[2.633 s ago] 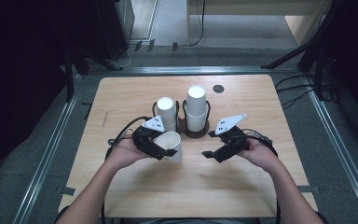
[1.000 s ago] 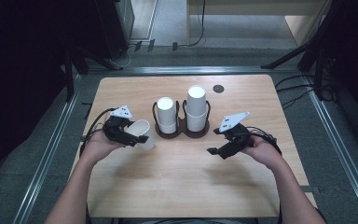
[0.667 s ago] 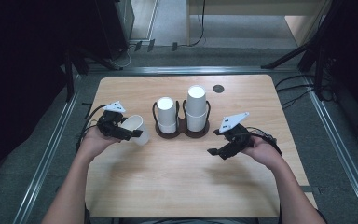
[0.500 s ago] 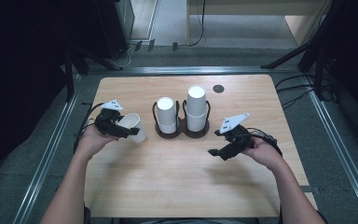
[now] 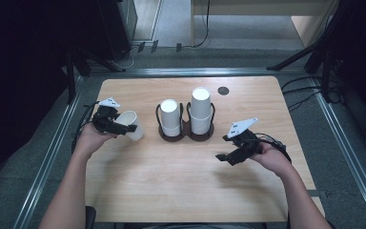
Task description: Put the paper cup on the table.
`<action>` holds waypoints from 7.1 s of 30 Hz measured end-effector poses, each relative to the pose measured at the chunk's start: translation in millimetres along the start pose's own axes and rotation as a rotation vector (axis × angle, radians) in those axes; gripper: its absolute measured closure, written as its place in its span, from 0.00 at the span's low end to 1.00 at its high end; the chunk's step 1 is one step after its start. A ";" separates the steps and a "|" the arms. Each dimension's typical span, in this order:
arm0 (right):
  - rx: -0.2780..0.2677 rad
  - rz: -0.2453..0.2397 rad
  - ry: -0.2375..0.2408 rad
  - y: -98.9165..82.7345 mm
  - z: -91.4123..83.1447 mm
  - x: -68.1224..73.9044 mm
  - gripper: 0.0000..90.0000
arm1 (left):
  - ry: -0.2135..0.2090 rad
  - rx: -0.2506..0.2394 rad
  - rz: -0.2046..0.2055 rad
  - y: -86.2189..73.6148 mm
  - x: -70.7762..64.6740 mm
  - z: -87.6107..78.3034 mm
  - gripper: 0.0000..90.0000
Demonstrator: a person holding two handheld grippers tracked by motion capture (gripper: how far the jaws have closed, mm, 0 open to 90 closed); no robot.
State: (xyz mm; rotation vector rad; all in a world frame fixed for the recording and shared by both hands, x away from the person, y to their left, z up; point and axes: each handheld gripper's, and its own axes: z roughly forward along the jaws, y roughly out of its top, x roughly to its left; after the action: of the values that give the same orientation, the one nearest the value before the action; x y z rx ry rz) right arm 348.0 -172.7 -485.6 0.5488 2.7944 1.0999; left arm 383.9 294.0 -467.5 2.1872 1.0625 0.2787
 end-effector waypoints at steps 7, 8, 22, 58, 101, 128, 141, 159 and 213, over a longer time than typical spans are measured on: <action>0.003 0.010 -0.007 -3.1 -0.9 -1.1 0.23 | 0.056 0.025 -0.023 -3.0 10.6 3.0 0.26; 0.003 0.008 -0.009 -3.2 -0.9 -1.0 0.23 | 0.063 0.023 -0.025 -3.1 10.9 3.2 0.26; 0.014 0.005 -0.006 -3.2 0.8 -0.5 0.23 | 0.145 0.061 -0.042 -7.9 17.2 8.2 0.23; 0.021 -0.010 -0.011 -2.8 0.1 -0.2 0.23 | 0.078 0.019 -0.074 -5.4 17.1 2.5 0.13; 0.034 -0.029 -0.017 -0.2 1.1 -1.3 0.23 | -0.008 -0.067 -0.029 18.5 -21.3 -26.3 0.13; 0.021 -0.042 -0.019 1.8 -2.4 -4.0 0.23 | 0.000 -0.032 0.041 17.4 -62.4 -9.2 0.13; 0.018 -0.059 -0.008 8.9 1.2 -7.3 0.23 | -0.028 -0.024 0.082 6.3 -85.4 5.1 0.13; 0.020 -0.068 -0.011 9.3 0.7 -8.7 0.23 | -0.064 -0.032 0.177 8.3 -126.8 23.4 0.10; 0.067 -0.097 -0.010 3.3 5.2 10.4 0.23 | -0.155 -0.062 0.293 21.1 -181.4 65.4 0.10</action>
State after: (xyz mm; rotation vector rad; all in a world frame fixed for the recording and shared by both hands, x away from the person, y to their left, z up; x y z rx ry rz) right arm 340.4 -163.4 -486.7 0.4179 2.8246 0.9853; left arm 310.0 115.4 -484.6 2.2648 0.6397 0.2632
